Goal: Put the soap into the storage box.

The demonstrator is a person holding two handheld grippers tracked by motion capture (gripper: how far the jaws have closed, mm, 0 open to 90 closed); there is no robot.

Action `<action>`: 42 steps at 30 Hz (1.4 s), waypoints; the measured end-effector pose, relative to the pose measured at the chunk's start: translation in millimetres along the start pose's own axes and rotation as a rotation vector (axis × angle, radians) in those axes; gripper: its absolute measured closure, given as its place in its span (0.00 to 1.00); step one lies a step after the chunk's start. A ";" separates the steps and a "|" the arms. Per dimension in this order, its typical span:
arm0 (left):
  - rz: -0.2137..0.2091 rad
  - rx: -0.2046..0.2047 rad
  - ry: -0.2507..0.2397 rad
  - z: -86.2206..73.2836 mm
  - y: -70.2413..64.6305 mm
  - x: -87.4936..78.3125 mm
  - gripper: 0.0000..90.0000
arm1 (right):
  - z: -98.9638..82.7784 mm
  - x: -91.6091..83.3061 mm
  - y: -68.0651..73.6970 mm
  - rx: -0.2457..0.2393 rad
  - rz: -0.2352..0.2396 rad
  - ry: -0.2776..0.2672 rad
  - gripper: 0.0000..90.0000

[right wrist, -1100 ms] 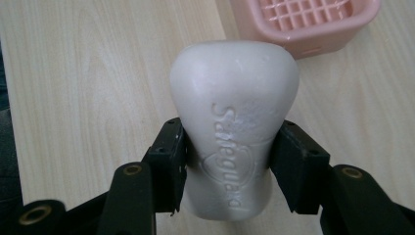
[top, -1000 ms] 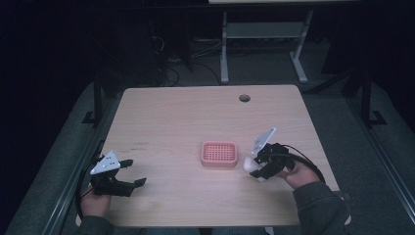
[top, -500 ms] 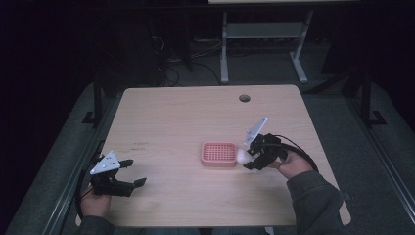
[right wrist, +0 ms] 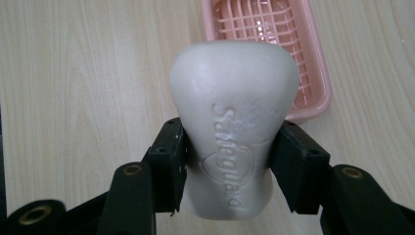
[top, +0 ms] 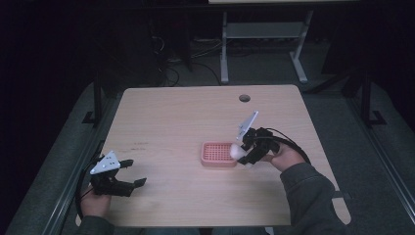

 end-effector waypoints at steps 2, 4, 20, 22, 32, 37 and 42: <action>0.000 0.002 0.000 0.1 0.1 -0.2 0.16 | 1.3 0.7 -0.9 0.005 0.006 -0.005 0.55; 0.001 0.001 -0.001 0.1 0.1 -0.2 0.16 | 2.2 1.6 -1.9 0.005 0.003 -0.006 0.55; -0.002 0.001 -0.003 0.3 -0.4 0.2 0.16 | 25.8 2.5 -10.7 -0.025 0.004 0.010 0.55; -0.001 0.002 -0.004 0.6 -0.5 -0.1 0.16 | 29.7 4.3 -11.5 -0.028 0.002 0.019 0.55; -0.003 0.003 -0.004 0.7 -0.4 0.0 0.16 | 43.3 12.2 -19.5 -0.041 -0.001 0.015 0.55; -0.004 0.002 -0.006 0.8 -0.4 -0.1 0.16 | 51.4 17.0 -21.7 -0.048 -0.002 0.030 0.55; -0.005 0.006 -0.007 1.0 -0.4 -0.2 0.16 | 54.7 25.6 -24.8 -0.041 0.016 0.036 0.55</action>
Point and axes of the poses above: each handheld gripper's, and its own axes: x roughly forward along the jaws, z roughly out of its top, y roughly to its left, the point moved 2 cm from there along x, roughly forward along the jaws, and after that the axes turned 2 degrees about -z, right-handed, at the moved point
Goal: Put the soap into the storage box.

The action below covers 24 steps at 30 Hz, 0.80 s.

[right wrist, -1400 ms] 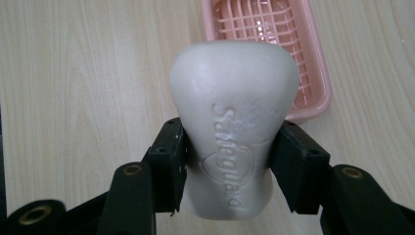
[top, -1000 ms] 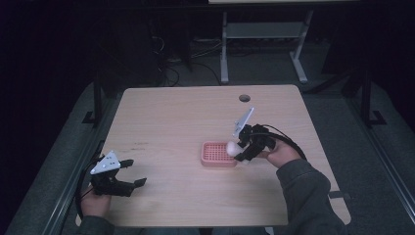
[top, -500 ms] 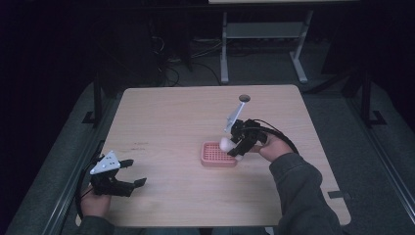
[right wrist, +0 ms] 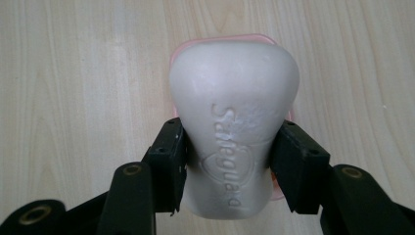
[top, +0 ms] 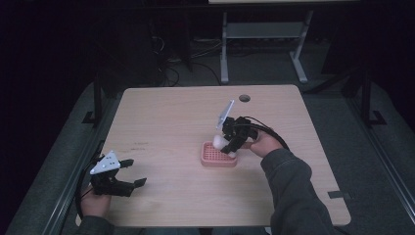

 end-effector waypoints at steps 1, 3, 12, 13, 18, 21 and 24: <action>0.000 0.000 0.001 0.0 0.1 0.1 0.16 | 0.5 2.2 -0.4 0.001 0.001 0.007 0.55; -0.001 0.000 0.001 0.0 0.1 0.1 0.16 | 1.5 6.6 -1.7 0.002 0.003 0.018 0.55; -0.002 -0.001 0.001 0.0 0.1 0.0 0.16 | 7.4 21.6 -5.3 -0.004 0.016 0.037 0.55; -0.002 -0.001 0.001 0.0 0.1 0.0 0.16 | 7.4 21.6 -5.3 -0.004 0.016 0.037 0.55; -0.001 -0.001 0.000 0.1 0.1 -0.5 0.16 | 10.0 30.1 -5.1 -0.004 0.025 0.064 0.55; -0.002 0.000 -0.001 0.1 0.1 -0.5 0.16 | 10.3 34.8 -6.3 -0.002 0.028 0.073 0.55; -0.003 0.001 0.000 0.1 0.3 -0.4 0.16 | 11.9 35.3 -6.5 -0.008 0.014 0.073 0.55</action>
Point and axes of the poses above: each handheld gripper's, and its own axes: x roughly forward along the jaws, z roughly out of its top, y roughly to its left, the point moved 2 cm from there along x, roughly forward along the jaws, and after that the axes turned 2 degrees about -z, right-handed, at the moved point
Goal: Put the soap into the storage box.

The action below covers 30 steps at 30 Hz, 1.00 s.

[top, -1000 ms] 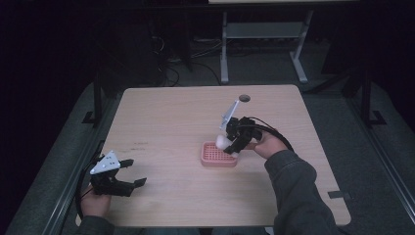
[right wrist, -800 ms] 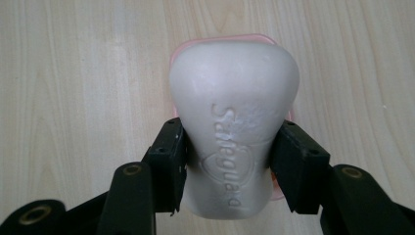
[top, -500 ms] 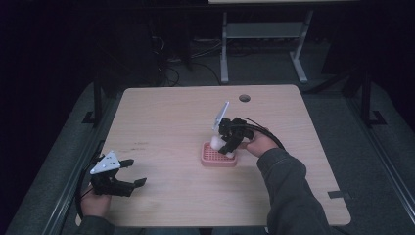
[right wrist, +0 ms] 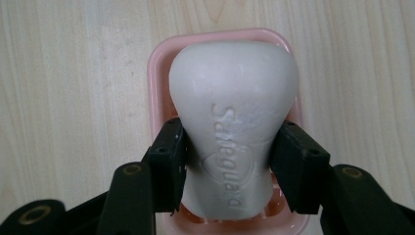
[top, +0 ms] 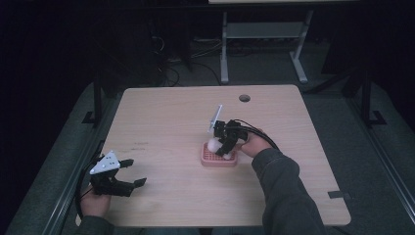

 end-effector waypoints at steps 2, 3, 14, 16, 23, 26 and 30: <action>-0.001 -0.001 0.001 0.0 -0.1 0.2 0.16 | 1.1 0.3 0.1 -0.005 -0.004 -0.001 0.55; -0.002 0.001 0.000 0.0 -0.1 0.2 0.16 | 1.3 0.6 0.0 -0.003 -0.004 0.001 0.55; -0.004 0.001 0.000 0.1 -0.5 0.4 0.16 | 1.2 4.6 -1.1 0.011 -0.007 0.023 0.55; -0.004 0.003 -0.001 0.1 -0.4 0.5 0.16 | 1.8 6.0 -1.6 0.008 -0.011 0.029 0.55; -0.003 0.002 -0.001 0.1 -0.3 0.1 0.16 | 3.9 11.2 -2.0 0.014 -0.014 0.048 0.55; -0.003 0.001 0.000 0.0 -0.2 0.1 0.16 | 4.3 11.9 -2.2 0.016 -0.012 0.049 0.54; -0.004 0.002 -0.001 0.1 -0.4 0.3 0.16 | 4.5 11.2 -1.8 0.011 -0.021 0.052 0.54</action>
Point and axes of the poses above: each handheld gripper's, and its own axes: x roughly forward along the jaws, z roughly out of its top, y roughly to its left, the point moved 2 cm from there along x, roughly forward along the jaws, and after that the axes turned 2 degrees about -z, right-handed, at the moved point
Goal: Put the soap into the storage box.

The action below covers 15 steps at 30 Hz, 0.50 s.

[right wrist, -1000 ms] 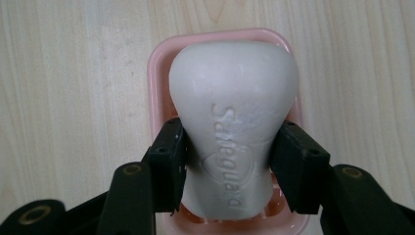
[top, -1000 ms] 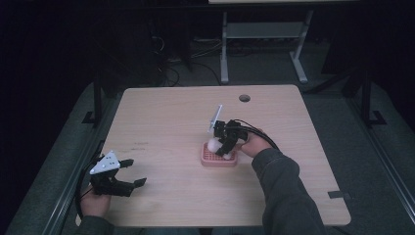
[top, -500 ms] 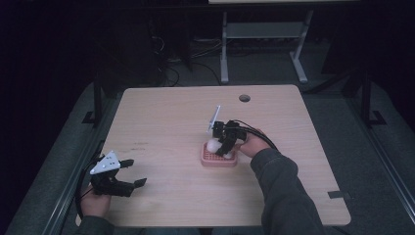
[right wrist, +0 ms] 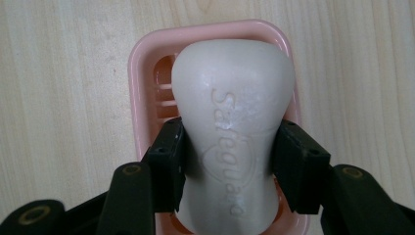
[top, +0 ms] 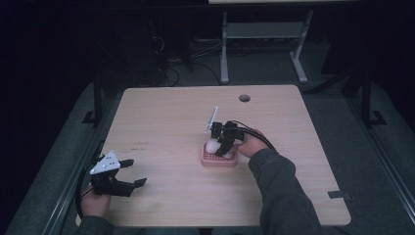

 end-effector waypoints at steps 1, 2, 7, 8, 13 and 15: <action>0.000 0.001 0.001 0.0 0.0 0.0 0.16 | 0.0 -0.2 0.0 0.001 -0.002 0.000 0.55; -0.001 0.001 0.001 0.0 0.0 0.0 0.16 | 0.0 -0.2 0.1 0.002 -0.002 0.000 0.54; 0.000 0.001 0.002 -0.1 0.2 0.1 0.16 | 0.8 0.8 0.3 0.002 -0.004 0.001 0.54; -0.001 0.001 0.002 0.0 0.1 0.0 0.16 | 0.8 1.3 0.2 0.004 -0.001 0.000 0.54; 0.000 0.000 0.002 -0.1 0.2 0.0 0.16 | 1.3 1.9 0.2 0.007 0.001 0.004 0.54; 0.000 0.001 0.001 -0.1 0.2 -0.1 0.16 | 1.3 2.4 0.0 0.005 0.000 0.003 0.54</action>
Point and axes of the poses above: each handheld gripper's, and its own axes: x roughly forward along the jaws, z roughly out of its top, y roughly to its left, the point moved 2 cm from there along x, roughly forward along the jaws, and after that the axes turned 2 degrees about -z, right-handed, at the moved point
